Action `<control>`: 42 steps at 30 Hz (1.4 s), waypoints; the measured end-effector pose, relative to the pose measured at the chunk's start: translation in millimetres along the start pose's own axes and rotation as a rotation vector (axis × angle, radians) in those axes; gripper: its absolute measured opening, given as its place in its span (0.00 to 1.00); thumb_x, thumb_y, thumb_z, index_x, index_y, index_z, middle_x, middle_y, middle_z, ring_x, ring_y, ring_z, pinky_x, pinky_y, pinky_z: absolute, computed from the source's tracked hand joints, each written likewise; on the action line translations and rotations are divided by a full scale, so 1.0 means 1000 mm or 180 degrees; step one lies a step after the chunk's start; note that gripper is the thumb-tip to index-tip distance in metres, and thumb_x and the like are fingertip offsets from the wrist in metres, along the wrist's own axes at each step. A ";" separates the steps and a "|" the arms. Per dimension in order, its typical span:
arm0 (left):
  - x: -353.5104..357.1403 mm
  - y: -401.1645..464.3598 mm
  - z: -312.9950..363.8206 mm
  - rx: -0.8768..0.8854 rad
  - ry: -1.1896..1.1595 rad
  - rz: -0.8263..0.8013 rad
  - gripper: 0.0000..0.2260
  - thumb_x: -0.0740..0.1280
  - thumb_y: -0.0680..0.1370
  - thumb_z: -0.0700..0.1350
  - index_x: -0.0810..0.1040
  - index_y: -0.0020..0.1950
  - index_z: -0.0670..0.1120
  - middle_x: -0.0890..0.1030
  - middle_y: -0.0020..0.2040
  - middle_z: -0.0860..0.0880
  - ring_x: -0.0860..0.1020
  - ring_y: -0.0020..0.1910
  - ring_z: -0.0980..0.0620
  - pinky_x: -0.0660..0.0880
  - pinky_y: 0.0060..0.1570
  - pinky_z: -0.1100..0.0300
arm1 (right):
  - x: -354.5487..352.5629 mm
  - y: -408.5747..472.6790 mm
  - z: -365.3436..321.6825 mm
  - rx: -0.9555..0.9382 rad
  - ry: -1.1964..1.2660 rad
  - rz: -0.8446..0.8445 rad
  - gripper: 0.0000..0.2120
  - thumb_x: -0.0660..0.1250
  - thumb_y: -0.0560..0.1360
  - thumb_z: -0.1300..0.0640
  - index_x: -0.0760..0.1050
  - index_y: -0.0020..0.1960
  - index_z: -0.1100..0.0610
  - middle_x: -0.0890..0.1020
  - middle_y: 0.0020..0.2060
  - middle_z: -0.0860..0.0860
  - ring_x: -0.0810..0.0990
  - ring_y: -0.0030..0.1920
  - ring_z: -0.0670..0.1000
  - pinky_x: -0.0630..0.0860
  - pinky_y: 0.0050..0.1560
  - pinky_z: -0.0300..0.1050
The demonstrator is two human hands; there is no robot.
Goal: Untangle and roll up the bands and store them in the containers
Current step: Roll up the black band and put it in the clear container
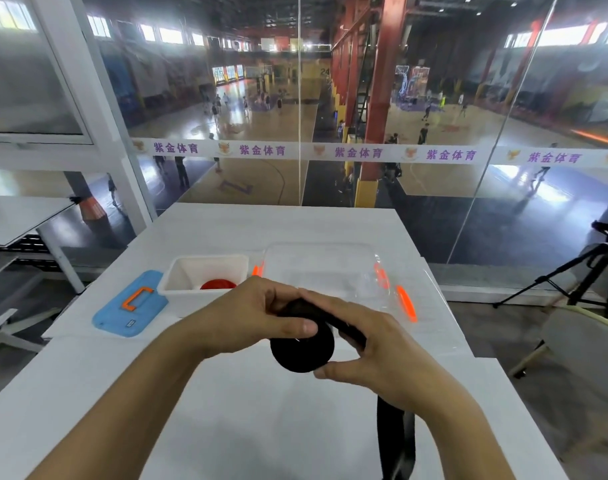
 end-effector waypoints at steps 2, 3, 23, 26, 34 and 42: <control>0.003 -0.001 -0.002 0.0141 0.0119 0.0244 0.11 0.73 0.77 0.42 0.84 0.59 0.49 0.88 0.53 0.51 0.85 0.56 0.52 0.81 0.58 0.57 | -0.002 -0.002 0.001 0.0107 -0.0080 0.0072 0.46 0.80 0.71 0.54 0.58 0.74 0.22 0.80 0.48 0.45 0.76 0.45 0.45 0.77 0.54 0.37; 0.005 -0.002 -0.004 0.0228 0.0139 0.0398 0.10 0.73 0.77 0.42 0.84 0.58 0.49 0.88 0.51 0.51 0.86 0.54 0.52 0.81 0.56 0.58 | -0.004 -0.002 0.001 0.0194 -0.0084 0.0114 0.46 0.80 0.72 0.53 0.58 0.74 0.21 0.76 0.42 0.45 0.73 0.40 0.44 0.76 0.49 0.35; 0.060 0.017 -0.015 0.0281 -0.2401 0.1739 0.18 0.69 0.75 0.51 0.81 0.61 0.42 0.86 0.56 0.41 0.85 0.56 0.45 0.82 0.53 0.53 | 0.031 0.006 0.001 0.0242 0.0892 0.1141 0.49 0.79 0.74 0.56 0.52 0.80 0.30 0.77 0.64 0.29 0.77 0.67 0.36 0.75 0.66 0.38; 0.061 0.013 -0.021 0.0170 -0.2150 0.1503 0.19 0.68 0.75 0.52 0.79 0.61 0.41 0.87 0.54 0.42 0.85 0.56 0.44 0.82 0.57 0.50 | 0.030 0.003 0.004 0.0308 0.0729 0.1142 0.47 0.80 0.72 0.56 0.56 0.78 0.31 0.78 0.63 0.29 0.77 0.65 0.35 0.74 0.65 0.31; 0.019 0.000 -0.013 -0.0139 -0.0833 0.0487 0.13 0.74 0.76 0.48 0.82 0.60 0.49 0.88 0.53 0.46 0.86 0.55 0.47 0.83 0.55 0.54 | 0.003 -0.003 0.009 0.0131 0.0298 0.0100 0.46 0.80 0.70 0.62 0.62 0.75 0.29 0.78 0.66 0.38 0.80 0.64 0.52 0.78 0.66 0.55; 0.018 0.001 -0.006 -0.0150 0.0122 0.0287 0.06 0.76 0.75 0.46 0.86 0.51 0.48 0.88 0.46 0.50 0.86 0.49 0.54 0.81 0.48 0.63 | 0.004 -0.002 0.006 0.0195 0.0056 0.0012 0.51 0.79 0.70 0.57 0.54 0.75 0.21 0.81 0.59 0.40 0.81 0.54 0.51 0.80 0.60 0.50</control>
Point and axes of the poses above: each hand's wrist, its own y-axis towards the middle knuckle, its own x-axis out of the palm, z = x × y, the point moved 1 cm from there along y, towards the middle knuckle
